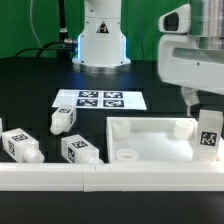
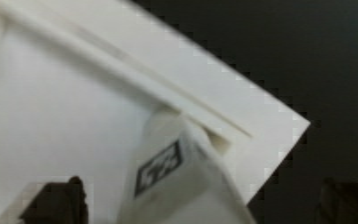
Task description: Assemble one leg
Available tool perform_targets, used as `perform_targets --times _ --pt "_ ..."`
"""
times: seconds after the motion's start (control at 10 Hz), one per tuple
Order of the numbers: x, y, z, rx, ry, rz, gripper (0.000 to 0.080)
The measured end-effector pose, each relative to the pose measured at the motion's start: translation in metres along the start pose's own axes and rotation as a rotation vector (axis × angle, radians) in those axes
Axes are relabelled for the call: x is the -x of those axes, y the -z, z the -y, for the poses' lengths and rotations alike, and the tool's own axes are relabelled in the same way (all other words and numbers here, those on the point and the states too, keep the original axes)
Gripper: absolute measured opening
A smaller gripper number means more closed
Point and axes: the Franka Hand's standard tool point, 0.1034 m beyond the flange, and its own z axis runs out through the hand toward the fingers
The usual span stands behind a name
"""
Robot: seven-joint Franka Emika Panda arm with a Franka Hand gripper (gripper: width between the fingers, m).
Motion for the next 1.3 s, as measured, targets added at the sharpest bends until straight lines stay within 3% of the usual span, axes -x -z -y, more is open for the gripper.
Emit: perform_targets --times 0.1,0.3,0.4,0.5,0.6,1.3 --pt "-0.003 -0.003 -0.002 0.011 0.166 -0.014 0.0649" --pt "0.0 -0.006 0.004 -0.001 0.195 -0.035 0.0649" --pt "-0.001 -0.006 0.003 -0.001 0.195 -0.036 0.0506" --pt "-0.001 -0.006 0.003 -0.001 0.168 -0.035 0.0506" --pt "-0.004 -0.006 0.0 0.003 0.111 -0.039 0.0359" --pt "-0.015 -0.006 -0.01 0.023 -0.027 -0.061 0.035"
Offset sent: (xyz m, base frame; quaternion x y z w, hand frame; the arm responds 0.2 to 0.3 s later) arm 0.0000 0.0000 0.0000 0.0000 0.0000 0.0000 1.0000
